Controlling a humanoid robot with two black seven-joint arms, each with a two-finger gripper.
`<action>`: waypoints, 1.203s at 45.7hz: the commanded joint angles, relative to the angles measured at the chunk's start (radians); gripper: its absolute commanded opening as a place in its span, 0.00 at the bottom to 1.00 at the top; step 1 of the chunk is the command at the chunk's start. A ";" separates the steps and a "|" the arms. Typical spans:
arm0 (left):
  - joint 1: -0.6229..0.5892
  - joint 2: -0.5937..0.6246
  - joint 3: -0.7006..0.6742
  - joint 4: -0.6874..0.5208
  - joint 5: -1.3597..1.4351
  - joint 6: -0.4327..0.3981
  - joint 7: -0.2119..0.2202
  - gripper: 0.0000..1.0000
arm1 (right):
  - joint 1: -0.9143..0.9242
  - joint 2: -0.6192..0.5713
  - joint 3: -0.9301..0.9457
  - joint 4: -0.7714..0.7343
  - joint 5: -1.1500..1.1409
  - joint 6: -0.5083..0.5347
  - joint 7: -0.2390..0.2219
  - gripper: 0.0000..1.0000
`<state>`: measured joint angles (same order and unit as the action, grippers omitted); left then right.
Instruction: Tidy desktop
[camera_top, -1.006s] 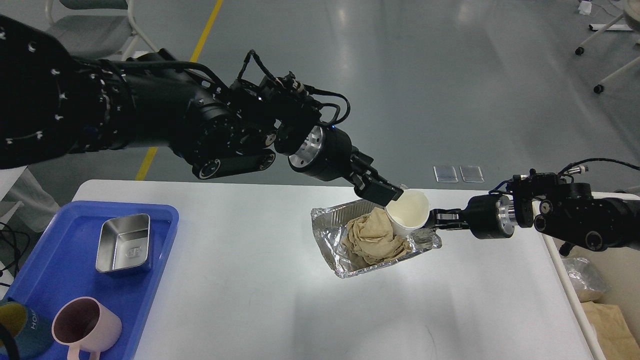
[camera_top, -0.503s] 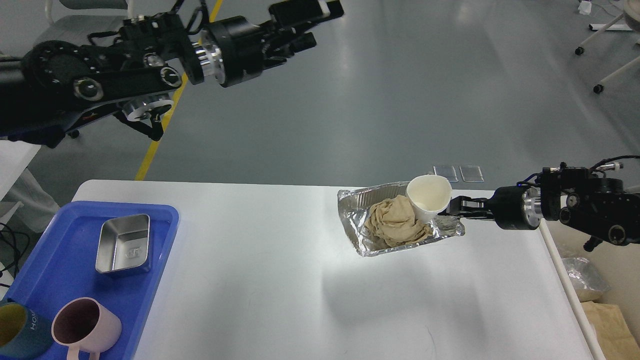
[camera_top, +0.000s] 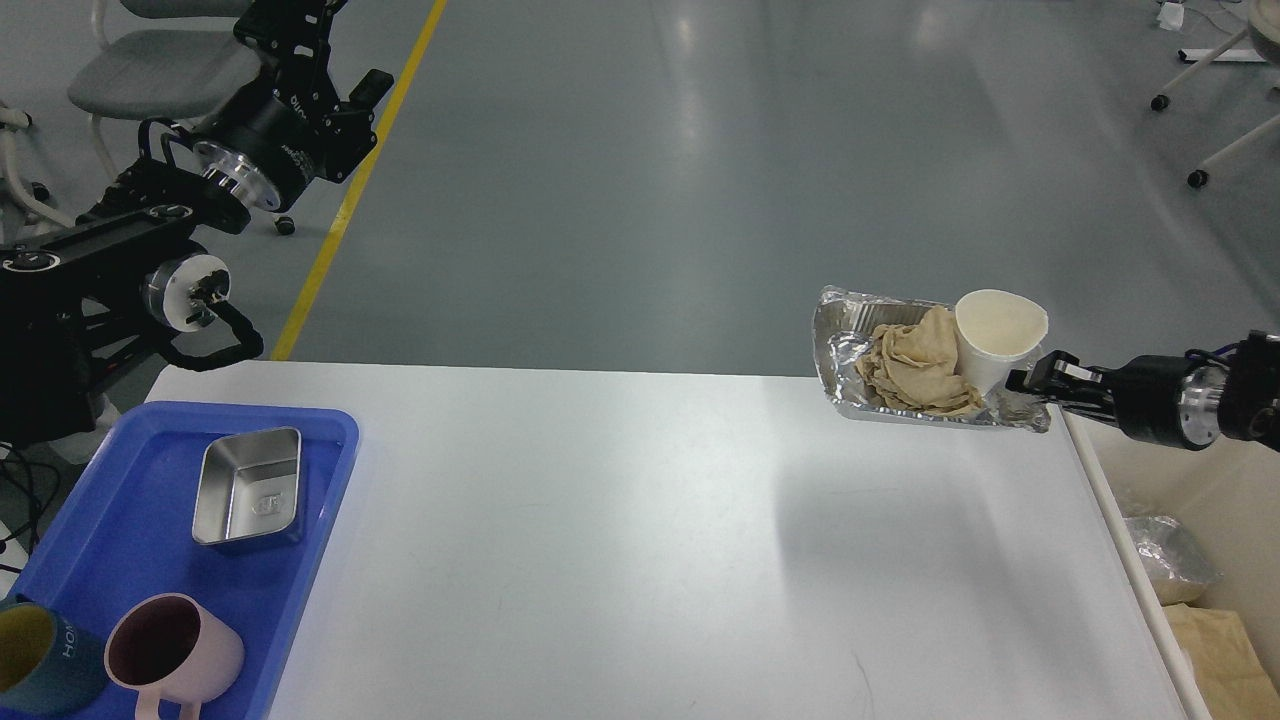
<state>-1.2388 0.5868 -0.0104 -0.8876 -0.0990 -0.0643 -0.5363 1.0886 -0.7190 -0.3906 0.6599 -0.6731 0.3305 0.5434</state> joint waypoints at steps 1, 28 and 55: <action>0.082 -0.007 -0.112 0.032 -0.008 -0.006 0.042 0.96 | -0.033 -0.040 0.001 -0.057 0.039 -0.001 -0.003 0.00; 0.234 -0.174 -0.502 0.338 -0.068 -0.008 0.260 0.96 | -0.506 -0.048 0.009 -0.471 0.536 0.028 -0.023 0.00; 0.239 -0.191 -0.530 0.349 -0.064 -0.008 0.260 0.96 | -0.630 -0.039 0.022 -0.482 0.872 0.013 -0.203 0.00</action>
<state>-1.0003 0.3957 -0.5394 -0.5369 -0.1631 -0.0722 -0.2761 0.4682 -0.7608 -0.3689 0.1769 0.1397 0.3436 0.3818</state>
